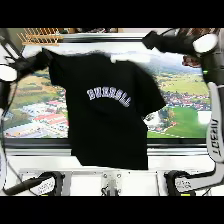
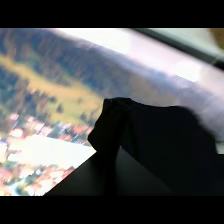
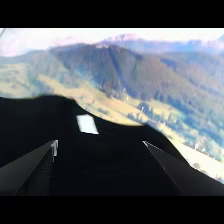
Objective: Fold the clothes and pants, and hang the long-sleeved shirts on hangers.
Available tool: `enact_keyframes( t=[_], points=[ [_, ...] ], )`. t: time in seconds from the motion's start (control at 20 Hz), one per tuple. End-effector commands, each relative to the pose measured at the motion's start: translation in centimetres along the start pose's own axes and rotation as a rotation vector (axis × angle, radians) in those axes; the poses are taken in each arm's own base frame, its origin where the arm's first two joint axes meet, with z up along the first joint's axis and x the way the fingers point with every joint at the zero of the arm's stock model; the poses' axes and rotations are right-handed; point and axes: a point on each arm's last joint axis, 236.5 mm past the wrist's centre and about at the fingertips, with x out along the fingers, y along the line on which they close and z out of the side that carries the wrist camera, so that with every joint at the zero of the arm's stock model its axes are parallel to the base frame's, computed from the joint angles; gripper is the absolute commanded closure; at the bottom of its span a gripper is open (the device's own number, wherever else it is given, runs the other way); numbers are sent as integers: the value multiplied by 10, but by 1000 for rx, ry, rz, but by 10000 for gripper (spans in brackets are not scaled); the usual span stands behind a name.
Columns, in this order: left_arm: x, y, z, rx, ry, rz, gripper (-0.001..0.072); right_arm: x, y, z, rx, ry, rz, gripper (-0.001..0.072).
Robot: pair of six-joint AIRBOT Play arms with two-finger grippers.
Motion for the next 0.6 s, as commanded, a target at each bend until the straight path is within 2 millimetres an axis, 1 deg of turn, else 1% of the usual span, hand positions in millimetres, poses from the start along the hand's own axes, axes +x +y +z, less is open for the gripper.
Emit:
enact_keyframes(
  t=[0.0, 0.05, 0.1, 0.15, 0.25, 0.3, 0.35, 0.4, 0.55],
  points=[
    [60, 74, -65, -87, 190, 106, 700, 21, -45, -24, 92, 71, -19, 131],
    [68, 89, -80, -108, 234, 126, 700, 10, -57, -32, 74, 119, -45, 131],
    [73, 102, -93, -128, 273, 143, 700, -2, -69, -45, 50, 187, -79, 131],
    [76, 113, -105, -146, 310, 156, 700, -14, -84, -63, 34, 267, -122, 130],
    [78, 131, -123, -178, 373, 178, 700, -43, -113, -114, 33, 446, -214, 132],
    [77, 136, -127, -190, 390, 184, 701, -59, -126, -145, 51, 533, -259, 132],
    [76, 138, -129, -193, 398, 186, 700, -71, -132, -174, 82, 600, -283, 132],
    [75, 140, -127, -195, 394, 188, 701, -83, -134, -207, 142, 659, -302, 132],
    [74, 141, -125, -198, 390, 189, 700, -109, -122, -305, 246, 819, -305, 132]
  ],
)
